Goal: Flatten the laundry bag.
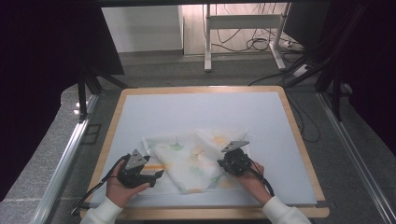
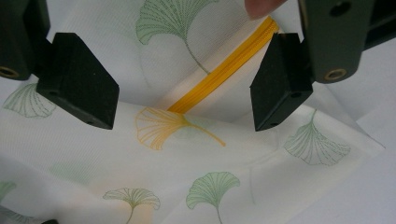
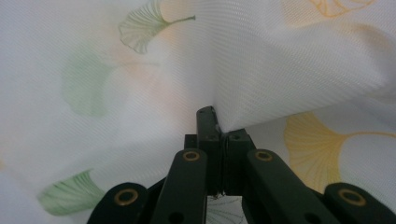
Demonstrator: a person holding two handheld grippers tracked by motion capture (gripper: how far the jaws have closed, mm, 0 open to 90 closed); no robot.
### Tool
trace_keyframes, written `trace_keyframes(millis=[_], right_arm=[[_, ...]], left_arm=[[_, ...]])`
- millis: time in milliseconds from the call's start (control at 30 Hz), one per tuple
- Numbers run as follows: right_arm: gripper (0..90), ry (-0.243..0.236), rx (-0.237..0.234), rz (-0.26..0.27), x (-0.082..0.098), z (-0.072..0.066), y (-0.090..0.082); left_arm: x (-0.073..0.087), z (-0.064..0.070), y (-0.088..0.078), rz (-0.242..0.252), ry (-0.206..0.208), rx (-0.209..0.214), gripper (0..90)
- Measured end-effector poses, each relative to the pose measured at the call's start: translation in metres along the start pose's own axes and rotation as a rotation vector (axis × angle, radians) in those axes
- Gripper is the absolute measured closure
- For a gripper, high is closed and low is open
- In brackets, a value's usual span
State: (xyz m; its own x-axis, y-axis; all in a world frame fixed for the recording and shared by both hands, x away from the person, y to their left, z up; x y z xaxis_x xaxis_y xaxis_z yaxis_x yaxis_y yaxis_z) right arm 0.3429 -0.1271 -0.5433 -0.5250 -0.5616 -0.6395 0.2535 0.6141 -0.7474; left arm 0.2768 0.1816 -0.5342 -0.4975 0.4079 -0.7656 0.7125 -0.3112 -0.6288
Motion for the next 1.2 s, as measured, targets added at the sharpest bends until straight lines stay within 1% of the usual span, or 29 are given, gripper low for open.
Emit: trace_keyframes(millis=[67, 133, 300, 367, 467, 533, 600, 700, 800, 833, 867, 900, 933, 967, 1000, 1033, 1067, 1100, 1133, 1200], right_arm=[[88.2, 0.009, -0.028, 0.021, -0.003, -0.001, -0.006], [88.2, 0.002, -0.041, 0.04, -0.007, -0.003, -0.012], [88.2, 0.016, -0.071, 0.089, -0.015, -0.003, -0.022], [88.2, 0.031, -0.092, 0.112, -0.019, -0.002, -0.027], [88.2, 0.035, -0.1, 0.132, -0.024, -0.001, -0.031], [88.2, 0.04, -0.103, 0.14, -0.026, -0.001, -0.033], [88.2, 0.037, -0.104, 0.142, -0.027, -0.001, -0.033], [88.2, 0.036, -0.109, 0.141, -0.026, -0.002, -0.033], [88.2, 0.037, -0.127, 0.157, -0.028, -0.004, -0.035], [88.2, 0.035, -0.13, 0.159, -0.029, -0.005, -0.036], [88.2, 0.034, -0.129, 0.161, -0.029, -0.006, -0.037], [88.2, 0.029, -0.132, 0.165, -0.03, -0.006, -0.037], [88.2, 0.027, -0.136, 0.166, -0.03, -0.006, -0.037], [88.2, 0.025, -0.139, 0.162, -0.029, -0.006, -0.037], [88.2, 0.026, -0.139, 0.163, -0.029, -0.006, -0.037], [88.3, 0.028, -0.138, 0.163, -0.029, -0.006, -0.037], [88.2, 0.027, -0.139, 0.163, -0.029, -0.006, -0.037], [88.2, 0.025, -0.14, 0.162, -0.028, -0.006, -0.036], [88.2, 0.025, -0.14, 0.162, -0.028, -0.006, -0.036], [88.2, 0.017, -0.135, 0.157, -0.028, -0.006, -0.035]], left_arm=[[0.0, 0.001, 0.0, 0.001, 0.006, 0.003, 24.5], [0.001, 0.002, 0.001, 0.0, 0.014, 0.01, 24.8], [0.002, 0.006, 0.003, -0.014, 0.035, 0.014, 25.0], [0.004, 0.007, 0.003, -0.023, 0.037, 0.018, 25.0], [0.008, 0.009, 0.004, -0.039, 0.021, 0.048, 24.9], [0.009, 0.013, 0.006, -0.05, 0.015, 0.069, 24.9], [0.008, 0.018, 0.009, -0.058, 0.018, 0.085, 24.8], [0.003, 0.026, 0.016, -0.07, 0.04, 0.083, 24.3], [0.001, 0.031, 0.026, -0.093, 0.058, 0.088, 23.8], [0.0, 0.031, 0.028, -0.099, 0.057, 0.09, 24.0], [-0.001, 0.03, 0.031, -0.109, 0.041, 0.106, 25.0], [-0.002, 0.029, 0.033, -0.117, 0.027, 0.12, 26.8], [-0.002, 0.029, 0.033, -0.117, 0.027, 0.12, 29.7], [-0.004, 0.026, 0.036, -0.119, 0.006, 0.14, 35.3], [-0.006, 0.024, 0.037, -0.126, -0.01, 0.153, 38.8], [-0.007, 0.023, 0.039, -0.129, -0.016, 0.162, 43.9], [-0.008, 0.022, 0.041, -0.137, -0.027, 0.186, 47.7], [-0.008, 0.022, 0.042, -0.144, -0.032, 0.201, 53.5], [-0.008, 0.022, 0.044, -0.154, -0.038, 0.216, 56.1], [-0.008, 0.022, 0.044, -0.153, -0.03, 0.214, 58.8]])
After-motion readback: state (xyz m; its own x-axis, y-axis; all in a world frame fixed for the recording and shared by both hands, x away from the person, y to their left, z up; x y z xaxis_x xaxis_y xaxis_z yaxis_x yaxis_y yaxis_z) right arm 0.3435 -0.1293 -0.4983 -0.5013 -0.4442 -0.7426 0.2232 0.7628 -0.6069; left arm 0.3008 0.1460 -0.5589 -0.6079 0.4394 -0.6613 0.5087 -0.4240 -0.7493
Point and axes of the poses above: each handheld gripper's, and its own axes: y roughly forward along the jaws, x roughly out of its underside, z roughly to its right, the point moved 4 cm from there along y, roughly forward along the jaws, and after that the axes turned 12 degrees about -x, right-handed, at the moved point
